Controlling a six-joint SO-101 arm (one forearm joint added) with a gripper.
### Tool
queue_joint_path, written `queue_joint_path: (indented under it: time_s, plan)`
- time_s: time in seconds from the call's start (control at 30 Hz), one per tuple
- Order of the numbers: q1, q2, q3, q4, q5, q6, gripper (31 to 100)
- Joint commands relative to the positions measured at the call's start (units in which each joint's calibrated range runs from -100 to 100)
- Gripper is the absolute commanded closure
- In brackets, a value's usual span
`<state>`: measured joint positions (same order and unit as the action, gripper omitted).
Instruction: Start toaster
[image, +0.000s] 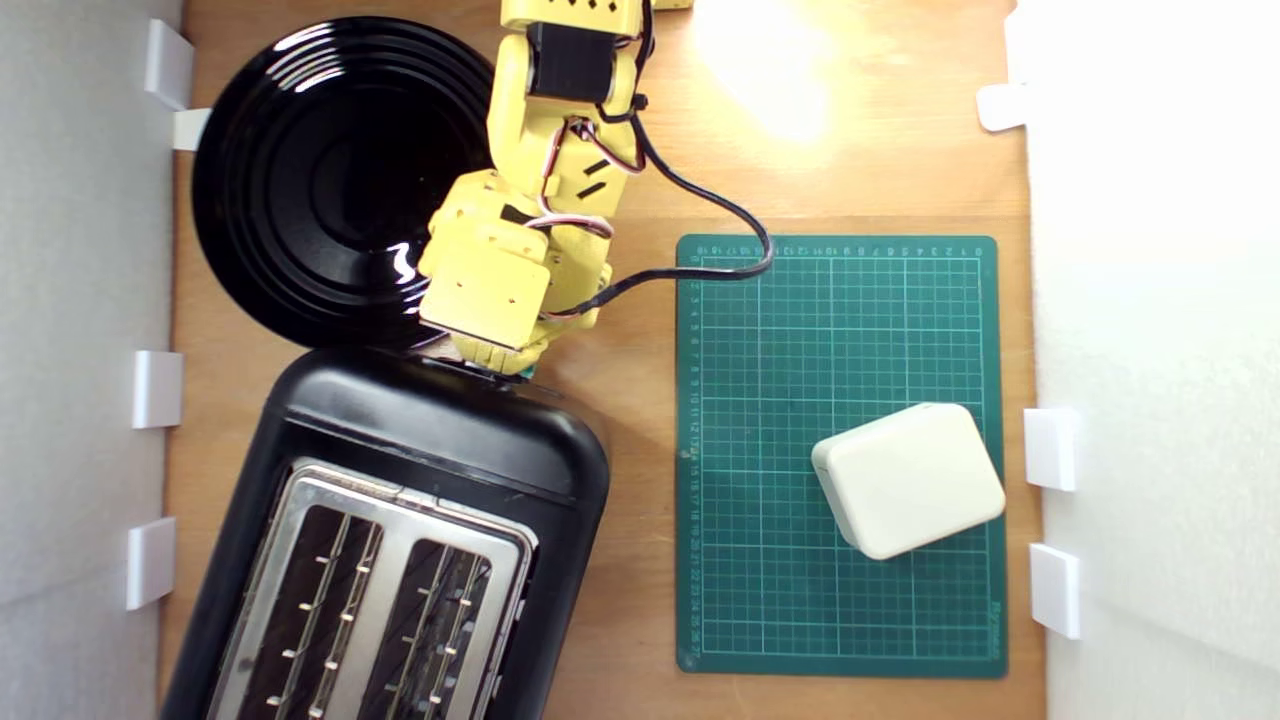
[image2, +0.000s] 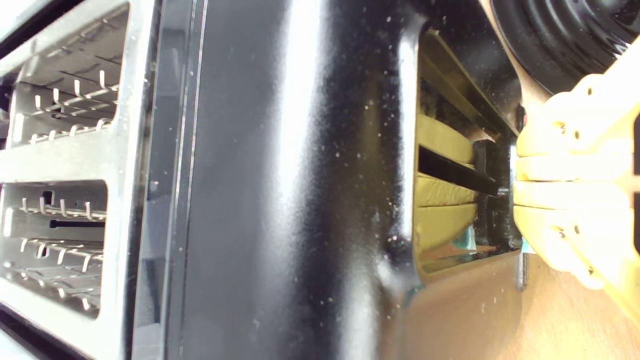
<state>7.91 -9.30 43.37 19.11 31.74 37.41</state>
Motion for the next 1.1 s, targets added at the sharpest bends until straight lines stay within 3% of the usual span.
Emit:
queue_joint_path:
  time_s: [0.0, 0.8, 1.07]
  plan:
    - [-0.9, 7.9, 6.9, -1.4, 0.1, -0.2, 98.9]
    - [-0.8, 7.5, 13.7, -1.3, -6.1, 0.2, 98.8]
    - [-0.4, 0.1, 13.6, -1.6, -5.7, 0.2, 98.9]
